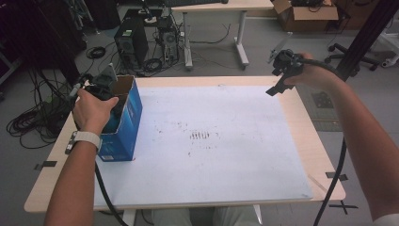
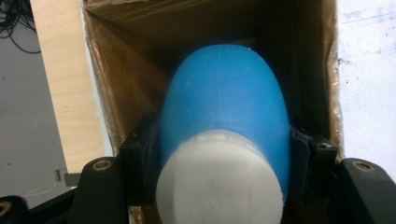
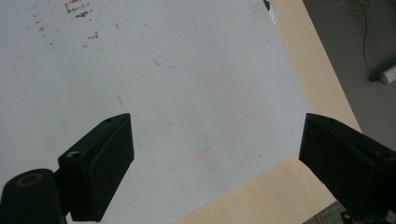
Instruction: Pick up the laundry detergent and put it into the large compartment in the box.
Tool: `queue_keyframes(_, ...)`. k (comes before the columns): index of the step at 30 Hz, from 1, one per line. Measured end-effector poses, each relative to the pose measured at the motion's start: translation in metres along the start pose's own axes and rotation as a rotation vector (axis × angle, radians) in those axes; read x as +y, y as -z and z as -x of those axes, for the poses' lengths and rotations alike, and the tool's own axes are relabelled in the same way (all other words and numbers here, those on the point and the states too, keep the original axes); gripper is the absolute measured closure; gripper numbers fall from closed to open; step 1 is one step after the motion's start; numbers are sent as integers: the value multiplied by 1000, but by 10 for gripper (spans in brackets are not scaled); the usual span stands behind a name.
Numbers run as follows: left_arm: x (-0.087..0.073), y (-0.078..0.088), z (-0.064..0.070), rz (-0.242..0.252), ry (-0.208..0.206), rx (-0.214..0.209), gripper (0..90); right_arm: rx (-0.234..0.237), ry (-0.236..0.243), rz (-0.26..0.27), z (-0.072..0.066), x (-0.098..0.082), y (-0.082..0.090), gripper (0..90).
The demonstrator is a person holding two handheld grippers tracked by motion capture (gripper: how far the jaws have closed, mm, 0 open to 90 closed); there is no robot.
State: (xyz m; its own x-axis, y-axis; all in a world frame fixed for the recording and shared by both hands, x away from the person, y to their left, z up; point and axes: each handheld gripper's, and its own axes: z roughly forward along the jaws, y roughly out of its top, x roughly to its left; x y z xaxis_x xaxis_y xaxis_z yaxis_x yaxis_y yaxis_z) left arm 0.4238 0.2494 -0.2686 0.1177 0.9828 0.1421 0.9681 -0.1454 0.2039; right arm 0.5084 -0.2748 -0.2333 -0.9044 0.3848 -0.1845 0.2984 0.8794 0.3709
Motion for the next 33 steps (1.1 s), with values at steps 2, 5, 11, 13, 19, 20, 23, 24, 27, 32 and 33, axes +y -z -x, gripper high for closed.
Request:
queue_keyframes(2,0,-1,0,-1,0,-1,379,1,-1,2,0,0,0,102)
queue_keyframes(5,0,-3,0,2,-1,-1,379,2,-3,5,0,-1,-1,102)
queue_keyframes(11,1,-4,-1,-1,-3,-4,378,4,-7,3,1,-2,-3,102)
queue_keyframes(13,1,-5,-1,-3,-3,-7,377,3,-7,4,1,-2,-3,102)
queue_keyframes(19,2,-6,-2,-6,6,-26,370,0,-3,5,1,-1,-1,102)
queue_keyframes(20,2,-7,-1,-5,4,-30,350,1,-4,4,0,-1,-1,102)
queue_keyframes(23,1,-6,-1,-3,4,-27,343,2,-4,6,0,-2,-1,102)
queue_keyframes(24,1,-6,-1,-4,4,-24,338,0,-5,7,0,-2,-1,102)
queue_keyframes(27,1,-6,-2,-2,3,-24,314,1,-6,6,0,-2,0,102)
queue_keyframes(32,-1,-4,-3,2,-4,-27,300,-2,-6,5,-1,-3,2,103)
queue_keyframes(33,-1,-4,-3,2,-4,-27,300,-2,-7,8,-1,-3,2,103)
